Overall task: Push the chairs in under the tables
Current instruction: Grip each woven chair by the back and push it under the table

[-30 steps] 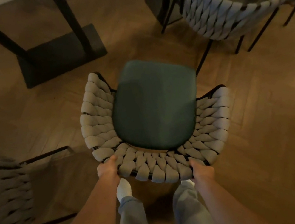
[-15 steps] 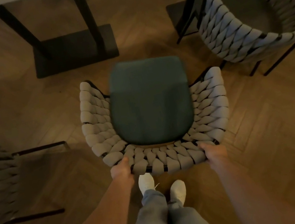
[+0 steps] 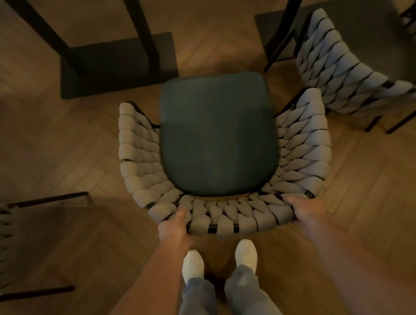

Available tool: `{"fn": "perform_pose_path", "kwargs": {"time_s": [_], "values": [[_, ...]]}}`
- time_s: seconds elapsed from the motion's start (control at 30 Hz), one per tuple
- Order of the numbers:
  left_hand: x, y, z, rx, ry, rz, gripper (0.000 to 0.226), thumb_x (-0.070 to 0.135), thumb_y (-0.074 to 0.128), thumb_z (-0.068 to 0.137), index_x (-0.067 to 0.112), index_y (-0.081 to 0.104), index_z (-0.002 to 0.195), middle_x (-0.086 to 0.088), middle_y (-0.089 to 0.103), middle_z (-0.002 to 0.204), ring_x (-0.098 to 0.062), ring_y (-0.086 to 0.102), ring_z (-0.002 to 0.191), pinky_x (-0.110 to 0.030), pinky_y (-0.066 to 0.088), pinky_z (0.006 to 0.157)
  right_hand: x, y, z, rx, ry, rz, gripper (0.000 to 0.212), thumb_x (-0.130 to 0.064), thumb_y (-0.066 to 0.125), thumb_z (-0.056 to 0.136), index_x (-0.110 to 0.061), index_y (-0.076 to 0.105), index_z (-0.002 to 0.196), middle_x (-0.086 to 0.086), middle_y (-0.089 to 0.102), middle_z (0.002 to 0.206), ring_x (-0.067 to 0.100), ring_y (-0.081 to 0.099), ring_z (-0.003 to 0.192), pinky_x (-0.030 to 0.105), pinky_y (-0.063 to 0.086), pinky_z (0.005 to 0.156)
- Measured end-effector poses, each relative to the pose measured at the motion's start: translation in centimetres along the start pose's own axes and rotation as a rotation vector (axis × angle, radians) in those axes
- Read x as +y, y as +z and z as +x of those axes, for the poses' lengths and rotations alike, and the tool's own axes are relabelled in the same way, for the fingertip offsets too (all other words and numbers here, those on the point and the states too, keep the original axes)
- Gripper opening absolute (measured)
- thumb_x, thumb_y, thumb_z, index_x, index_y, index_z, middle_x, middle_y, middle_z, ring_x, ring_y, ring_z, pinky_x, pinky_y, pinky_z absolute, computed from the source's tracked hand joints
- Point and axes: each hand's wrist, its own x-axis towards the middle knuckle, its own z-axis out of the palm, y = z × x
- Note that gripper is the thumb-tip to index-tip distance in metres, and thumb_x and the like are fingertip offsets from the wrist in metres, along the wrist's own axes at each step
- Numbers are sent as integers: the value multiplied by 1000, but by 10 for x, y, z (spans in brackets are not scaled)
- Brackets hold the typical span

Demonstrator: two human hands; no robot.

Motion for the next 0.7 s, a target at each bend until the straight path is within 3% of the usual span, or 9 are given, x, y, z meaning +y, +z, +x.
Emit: {"fn": "perform_pose_path", "kwargs": {"time_s": [0.1, 0.2, 0.27, 0.3, 0.37, 0.43, 0.5, 0.6, 0.7], "values": [[-2, -5, -4, -29, 31, 84, 34, 34, 75, 93, 10, 59, 112, -11, 67, 112, -31, 68, 105, -53, 57, 98, -4, -5, -6, 19, -50, -122, 64, -44, 82, 80, -4, 58, 123, 12, 64, 107, 29, 63, 96, 44, 57, 86], [-4, -10, -18, 15, 106, 272, 50, 43, 78, 88, 10, 60, 122, -13, 69, 116, -28, 70, 100, -46, 60, 88, -4, -11, -26, 89, -154, -364, 60, -50, 71, 90, 1, 57, 119, 14, 65, 103, 30, 62, 91, 36, 49, 72], [-6, -9, -33, 110, 232, 447, 68, 41, 74, 91, 8, 46, 144, -17, 59, 139, -30, 64, 115, -43, 56, 93, 0, -12, -46, 124, -243, -435, 56, -46, 62, 97, 0, 53, 127, 16, 65, 111, 31, 64, 100, 36, 49, 73], [-7, -8, -42, 137, 303, 492, 85, 39, 73, 93, 9, 27, 158, -18, 44, 155, -34, 54, 132, -47, 52, 103, 4, -12, -55, 132, -292, -454, 58, -44, 60, 99, 0, 48, 134, 18, 63, 120, 32, 63, 107, 38, 51, 78], [-10, -5, -59, 138, 475, 597, 105, 39, 71, 95, 14, -3, 164, -12, 9, 171, -36, 23, 154, -51, 34, 119, 17, -11, -70, 96, -415, -492, 71, -42, 61, 98, -5, 32, 151, 20, 44, 151, 33, 53, 129, 45, 52, 98], [-17, -4, -63, 109, 674, 861, 103, 50, 65, 95, 16, -2, 165, -10, -5, 172, -33, 1, 158, -49, 17, 124, 28, -8, -83, 56, -567, -615, 80, -47, 59, 97, -15, 22, 159, 15, 11, 168, 36, 32, 147, 49, 43, 112], [-21, -5, -57, 80, 868, 1208, 96, 65, 55, 95, 18, 10, 165, -9, -4, 173, -30, -10, 158, -46, -3, 124, 36, -4, -86, 7, -718, -831, 79, -59, 53, 96, -18, 26, 158, 11, -1, 170, 33, 3, 156, 47, 22, 121], [-16, -7, -42, -101, 955, 1699, 88, 76, 40, 94, 22, 25, 162, -4, 16, 171, -24, 2, 159, -48, -14, 124, 37, 3, -79, -116, -917, -1138, 85, -74, 46, 91, -20, 34, 156, 7, 17, 169, 27, -6, 156, 45, -7, 120], [-8, -9, -28, -178, 983, 1963, 76, 65, 47, 99, 26, 27, 161, -2, 30, 166, -23, 19, 156, -49, 1, 129, 27, 9, -63, -156, -1054, -1325, 81, -75, 55, 86, -23, 46, 147, 3, 46, 154, 28, 25, 152, 50, -5, 122]]}}
